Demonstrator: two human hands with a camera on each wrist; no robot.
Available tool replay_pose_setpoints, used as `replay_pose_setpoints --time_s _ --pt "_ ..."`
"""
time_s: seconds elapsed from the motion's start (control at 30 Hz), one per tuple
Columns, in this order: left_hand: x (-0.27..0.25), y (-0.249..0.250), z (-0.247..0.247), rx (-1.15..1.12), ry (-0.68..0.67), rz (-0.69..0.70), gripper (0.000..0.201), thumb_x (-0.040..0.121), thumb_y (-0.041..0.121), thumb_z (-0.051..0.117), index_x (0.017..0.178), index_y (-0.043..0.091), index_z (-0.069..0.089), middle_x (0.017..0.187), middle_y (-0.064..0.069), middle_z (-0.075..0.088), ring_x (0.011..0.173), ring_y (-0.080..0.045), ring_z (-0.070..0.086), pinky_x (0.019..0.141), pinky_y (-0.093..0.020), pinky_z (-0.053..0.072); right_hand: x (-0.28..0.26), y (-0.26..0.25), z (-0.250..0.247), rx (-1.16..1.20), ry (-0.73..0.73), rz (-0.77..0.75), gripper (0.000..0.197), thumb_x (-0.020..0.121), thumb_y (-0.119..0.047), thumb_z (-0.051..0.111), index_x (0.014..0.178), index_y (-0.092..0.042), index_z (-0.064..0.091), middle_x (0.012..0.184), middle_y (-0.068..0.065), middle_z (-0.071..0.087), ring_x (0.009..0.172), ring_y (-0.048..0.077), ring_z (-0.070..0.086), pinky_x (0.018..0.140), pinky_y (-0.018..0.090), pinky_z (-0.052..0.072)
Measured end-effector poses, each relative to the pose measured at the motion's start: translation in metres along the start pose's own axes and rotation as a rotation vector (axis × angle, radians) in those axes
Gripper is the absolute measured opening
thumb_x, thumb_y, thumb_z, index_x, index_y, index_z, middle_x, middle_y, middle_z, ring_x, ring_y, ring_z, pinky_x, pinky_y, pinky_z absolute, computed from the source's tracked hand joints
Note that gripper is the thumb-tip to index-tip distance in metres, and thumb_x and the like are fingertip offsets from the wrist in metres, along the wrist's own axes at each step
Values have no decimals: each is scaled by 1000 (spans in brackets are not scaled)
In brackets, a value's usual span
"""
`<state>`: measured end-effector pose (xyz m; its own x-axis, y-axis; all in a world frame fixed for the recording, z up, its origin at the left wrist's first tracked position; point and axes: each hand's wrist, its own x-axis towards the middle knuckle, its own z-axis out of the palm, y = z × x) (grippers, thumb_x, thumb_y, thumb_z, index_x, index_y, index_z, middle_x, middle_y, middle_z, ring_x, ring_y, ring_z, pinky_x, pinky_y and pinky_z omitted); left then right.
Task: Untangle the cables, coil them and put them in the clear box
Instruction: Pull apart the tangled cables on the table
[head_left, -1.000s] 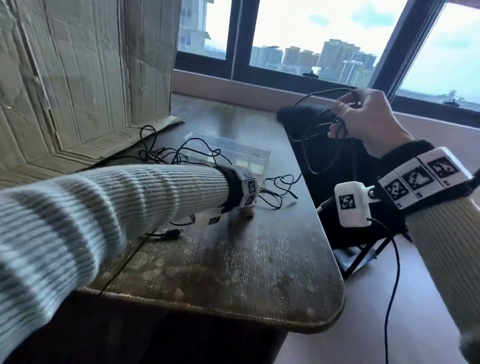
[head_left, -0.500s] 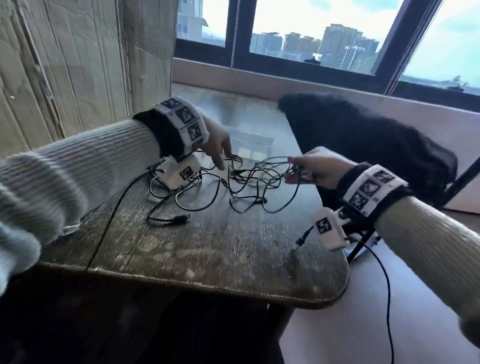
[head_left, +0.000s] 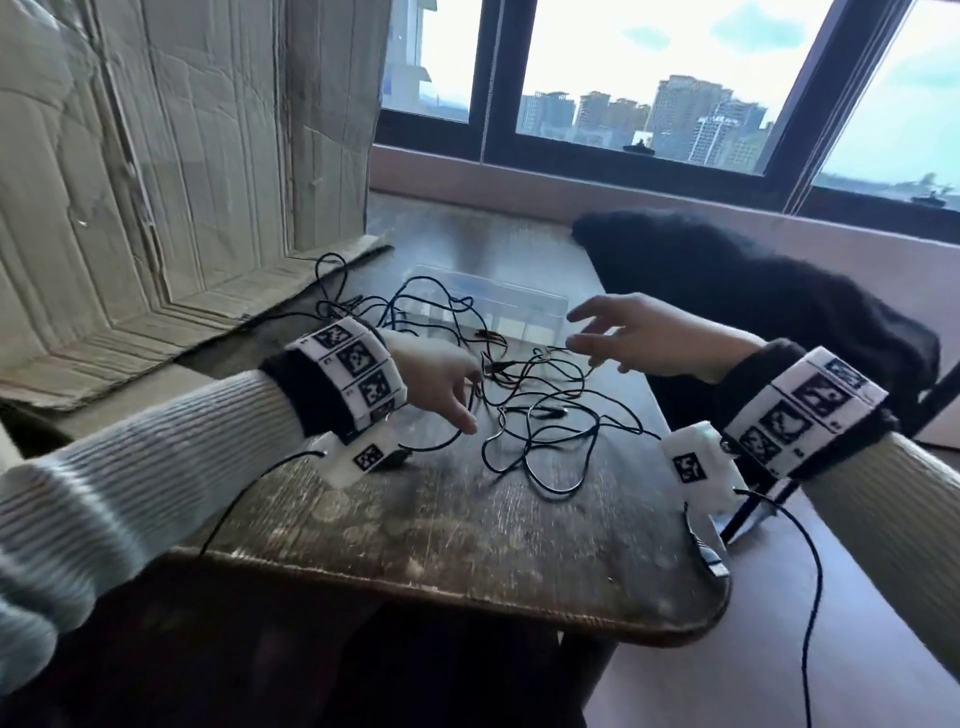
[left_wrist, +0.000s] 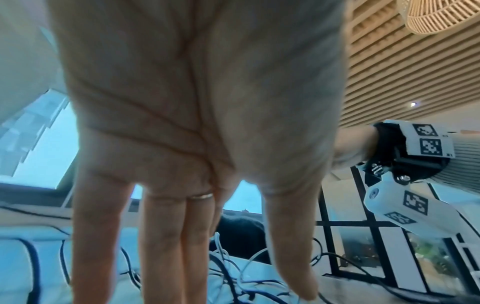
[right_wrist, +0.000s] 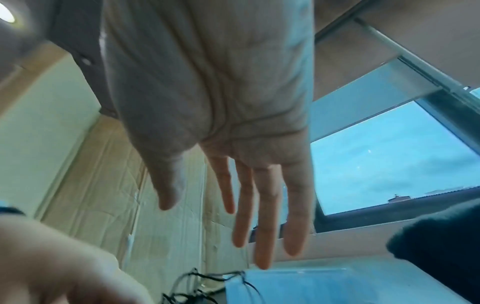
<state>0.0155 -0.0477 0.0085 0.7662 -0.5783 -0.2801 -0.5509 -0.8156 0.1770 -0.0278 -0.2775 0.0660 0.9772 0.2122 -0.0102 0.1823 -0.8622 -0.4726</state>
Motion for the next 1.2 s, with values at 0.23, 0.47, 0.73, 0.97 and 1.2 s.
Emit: replay_pose_setpoints --time_s 0.23,0.47,0.73,0.97,1.2 --pt "-12 0 -27 -381 155 17 51 89 20 64 135 7 46 82 6 71 70 -8 69 66 -28 57 14 -30 16 147 -2 -140 36 95 -14 56 130 -7 52 119 9 64 75 16 66 62 26 56" --pt "-51 -13 -111 -546 572 211 44 87 5 64 130 0 53 103 -2 71 78 -10 73 64 -26 60 69 -65 17 308 -45 -248 62 91 -22 63 146 -16 33 142 -4 47 83 17 67 58 20 53" --pt "-40 -31 -111 -732 988 315 44 80 12 74 122 7 63 98 1 74 85 -6 72 69 -19 56 87 -94 16 705 -6 -245 16 95 -19 58 101 -4 61 81 6 66 63 18 66 57 20 50" --pt "-35 -19 -111 -825 1046 472 49 77 22 76 122 10 62 97 7 73 96 -13 70 91 -33 54 90 -98 26 541 -160 -257 58 67 -17 82 118 -12 57 122 4 64 85 17 62 66 27 49" --pt "-27 -32 -121 -846 1218 328 52 92 34 57 136 10 44 100 8 73 94 -15 70 79 -36 58 106 -106 17 737 159 -182 21 98 -10 51 82 0 61 89 21 68 64 24 64 66 30 59"
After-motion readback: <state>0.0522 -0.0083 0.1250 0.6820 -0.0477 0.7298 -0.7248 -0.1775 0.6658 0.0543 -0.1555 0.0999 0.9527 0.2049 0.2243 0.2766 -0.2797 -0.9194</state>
